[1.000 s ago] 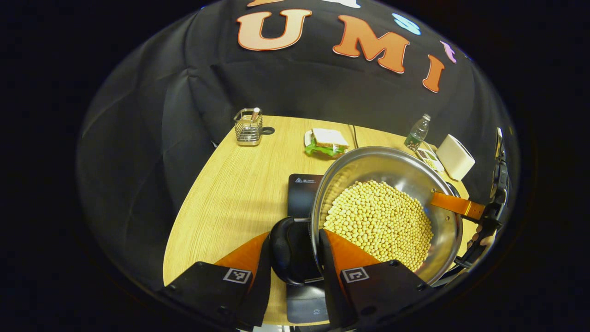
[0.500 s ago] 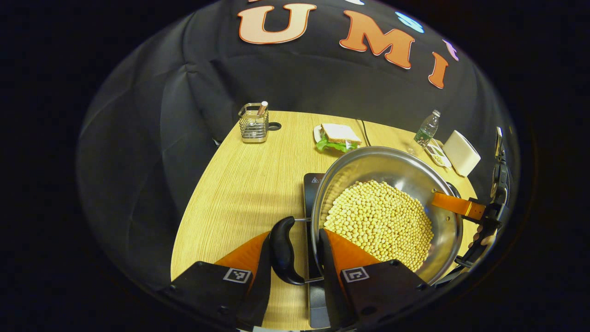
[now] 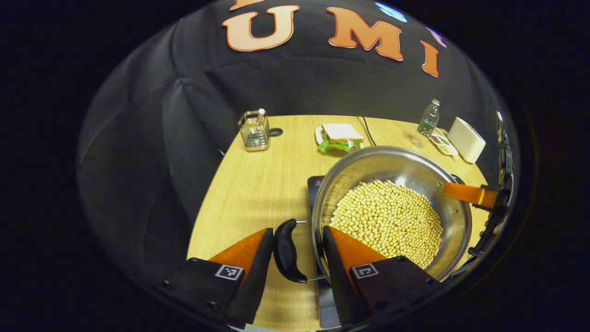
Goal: First push the handle of the pot to place it horizontally, then grasp the pot with both hands and set it on the induction cooktop.
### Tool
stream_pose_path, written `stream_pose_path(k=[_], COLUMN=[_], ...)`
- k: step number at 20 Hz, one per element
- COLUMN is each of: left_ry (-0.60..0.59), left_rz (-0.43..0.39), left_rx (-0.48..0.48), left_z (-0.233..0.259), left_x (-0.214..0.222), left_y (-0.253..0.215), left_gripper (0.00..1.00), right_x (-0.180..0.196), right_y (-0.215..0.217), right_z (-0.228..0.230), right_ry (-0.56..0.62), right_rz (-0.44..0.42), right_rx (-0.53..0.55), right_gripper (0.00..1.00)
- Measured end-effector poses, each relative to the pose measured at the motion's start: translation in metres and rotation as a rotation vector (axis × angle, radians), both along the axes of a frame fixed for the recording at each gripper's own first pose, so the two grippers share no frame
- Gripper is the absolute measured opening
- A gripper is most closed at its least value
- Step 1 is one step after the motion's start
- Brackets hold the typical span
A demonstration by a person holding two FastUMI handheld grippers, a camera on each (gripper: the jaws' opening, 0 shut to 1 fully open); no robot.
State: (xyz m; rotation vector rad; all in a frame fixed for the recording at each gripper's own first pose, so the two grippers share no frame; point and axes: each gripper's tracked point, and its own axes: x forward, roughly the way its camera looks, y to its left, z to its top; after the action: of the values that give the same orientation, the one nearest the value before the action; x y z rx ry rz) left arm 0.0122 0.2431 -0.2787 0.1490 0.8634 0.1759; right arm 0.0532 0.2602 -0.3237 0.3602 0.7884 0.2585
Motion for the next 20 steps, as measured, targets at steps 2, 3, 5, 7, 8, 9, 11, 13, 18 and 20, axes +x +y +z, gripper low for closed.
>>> stream_pose_path(k=[2, 3, 5, 7, 8, 9, 11, 13, 18, 20], left_ry=[-0.041, -0.075, -0.149, -0.247, -0.295, -0.329, -0.377, -0.445, -0.638, -0.707], left_rz=[0.028, 0.031, 0.033, 0.023, 0.018, 0.012, 0.004, 0.000, 0.029, 0.038], left_rx=[0.079, 0.110, 0.150, 0.182, 0.192, 0.189, 0.140, 0.080, 0.098, 0.069], left_z=[0.012, 0.021, 0.039, 0.064, 0.076, 0.084, 0.096, 0.116, 0.191, 0.210], left_x=[0.001, 0.004, 0.011, 0.021, 0.025, 0.026, 0.032, 0.036, 0.039, 0.042], left_y=[0.007, 0.010, 0.010, 0.002, -0.003, -0.010, -0.027, -0.051, -0.079, -0.095], left_gripper=[1.00, 0.98, 0.98, 0.98, 0.98, 0.98, 0.98, 0.98, 0.97, 0.98], right_x=[0.000, 0.001, 0.000, 0.003, 0.004, 0.005, 0.005, 0.008, -0.001, -0.007], right_y=[-0.015, -0.024, -0.038, -0.061, -0.072, -0.084, -0.106, -0.128, -0.183, -0.201], right_z=[0.013, 0.023, 0.045, 0.071, 0.085, 0.099, 0.127, 0.158, 0.228, 0.253], right_ry=[-0.032, -0.054, -0.099, -0.158, -0.190, -0.220, -0.276, -0.344, -0.490, -0.542], right_rz=[-0.018, -0.025, -0.040, -0.066, -0.077, -0.089, -0.104, -0.122, -0.152, -0.168], right_rx=[-0.018, -0.027, -0.024, -0.034, -0.044, -0.053, -0.069, -0.092, -0.164, -0.187], right_gripper=[0.88, 0.95, 0.95, 0.95, 0.95, 0.95, 0.95, 0.95, 0.95, 0.95])
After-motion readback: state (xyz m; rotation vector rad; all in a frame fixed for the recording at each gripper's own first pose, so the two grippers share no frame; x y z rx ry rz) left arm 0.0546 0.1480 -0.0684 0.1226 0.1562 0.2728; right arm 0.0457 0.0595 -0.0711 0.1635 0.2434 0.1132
